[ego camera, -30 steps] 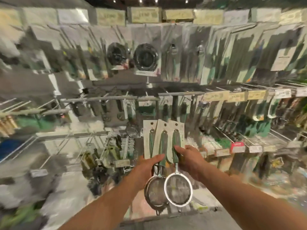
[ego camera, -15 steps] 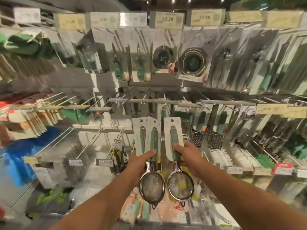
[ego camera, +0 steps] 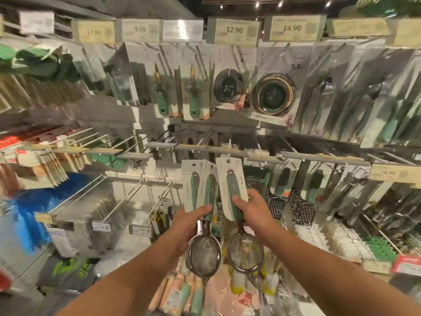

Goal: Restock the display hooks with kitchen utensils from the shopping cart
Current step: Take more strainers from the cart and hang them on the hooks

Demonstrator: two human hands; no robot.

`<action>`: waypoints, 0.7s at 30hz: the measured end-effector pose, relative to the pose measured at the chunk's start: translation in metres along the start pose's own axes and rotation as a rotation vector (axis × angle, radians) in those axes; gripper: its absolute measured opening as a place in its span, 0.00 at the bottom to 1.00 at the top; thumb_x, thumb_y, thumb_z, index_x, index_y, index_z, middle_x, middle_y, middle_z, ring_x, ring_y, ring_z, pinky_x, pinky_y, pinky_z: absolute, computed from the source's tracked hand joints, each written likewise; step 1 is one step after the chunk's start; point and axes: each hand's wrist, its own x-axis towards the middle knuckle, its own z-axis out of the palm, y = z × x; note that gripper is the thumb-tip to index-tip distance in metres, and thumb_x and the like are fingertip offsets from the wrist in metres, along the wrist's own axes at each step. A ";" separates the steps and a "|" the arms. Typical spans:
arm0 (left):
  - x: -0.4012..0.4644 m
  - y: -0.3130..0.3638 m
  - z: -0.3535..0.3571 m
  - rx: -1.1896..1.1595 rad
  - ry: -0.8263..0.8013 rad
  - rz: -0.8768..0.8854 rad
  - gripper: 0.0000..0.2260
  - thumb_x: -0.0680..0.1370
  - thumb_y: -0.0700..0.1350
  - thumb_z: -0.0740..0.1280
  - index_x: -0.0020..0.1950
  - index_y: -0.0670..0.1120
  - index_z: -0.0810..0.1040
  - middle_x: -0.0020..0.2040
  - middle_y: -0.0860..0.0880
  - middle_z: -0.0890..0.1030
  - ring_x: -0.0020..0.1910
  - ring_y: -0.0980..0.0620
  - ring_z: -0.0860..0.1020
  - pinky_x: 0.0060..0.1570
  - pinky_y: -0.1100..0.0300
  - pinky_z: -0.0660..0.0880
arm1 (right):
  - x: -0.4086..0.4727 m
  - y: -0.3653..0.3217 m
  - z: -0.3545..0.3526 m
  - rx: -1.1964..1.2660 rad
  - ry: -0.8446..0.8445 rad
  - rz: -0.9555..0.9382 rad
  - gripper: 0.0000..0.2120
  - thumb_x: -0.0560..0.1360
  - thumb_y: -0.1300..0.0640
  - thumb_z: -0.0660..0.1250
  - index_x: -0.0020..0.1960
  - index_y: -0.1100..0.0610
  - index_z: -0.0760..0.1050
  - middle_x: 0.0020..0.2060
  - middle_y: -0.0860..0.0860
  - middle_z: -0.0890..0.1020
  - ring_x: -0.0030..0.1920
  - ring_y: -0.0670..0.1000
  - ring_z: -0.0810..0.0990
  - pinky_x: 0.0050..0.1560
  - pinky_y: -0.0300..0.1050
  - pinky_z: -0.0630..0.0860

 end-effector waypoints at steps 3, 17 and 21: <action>0.008 -0.002 -0.002 -0.017 0.026 0.022 0.20 0.72 0.41 0.81 0.59 0.46 0.76 0.51 0.44 0.85 0.49 0.45 0.84 0.44 0.55 0.79 | 0.011 -0.002 0.002 -0.050 0.031 0.005 0.07 0.81 0.52 0.69 0.57 0.50 0.75 0.53 0.52 0.85 0.52 0.55 0.85 0.58 0.63 0.81; 0.006 0.001 -0.014 -0.092 0.106 0.107 0.46 0.53 0.50 0.89 0.68 0.41 0.76 0.55 0.39 0.86 0.53 0.35 0.86 0.57 0.35 0.81 | 0.076 -0.020 0.010 -0.206 0.052 0.114 0.29 0.83 0.43 0.63 0.75 0.64 0.69 0.67 0.58 0.77 0.61 0.60 0.78 0.60 0.52 0.75; 0.006 -0.002 -0.019 -0.124 0.103 0.094 0.41 0.58 0.47 0.88 0.67 0.39 0.78 0.56 0.35 0.85 0.54 0.33 0.85 0.59 0.33 0.80 | 0.084 -0.014 0.011 -0.250 -0.056 0.232 0.30 0.84 0.44 0.61 0.77 0.65 0.65 0.70 0.59 0.74 0.67 0.62 0.74 0.65 0.56 0.71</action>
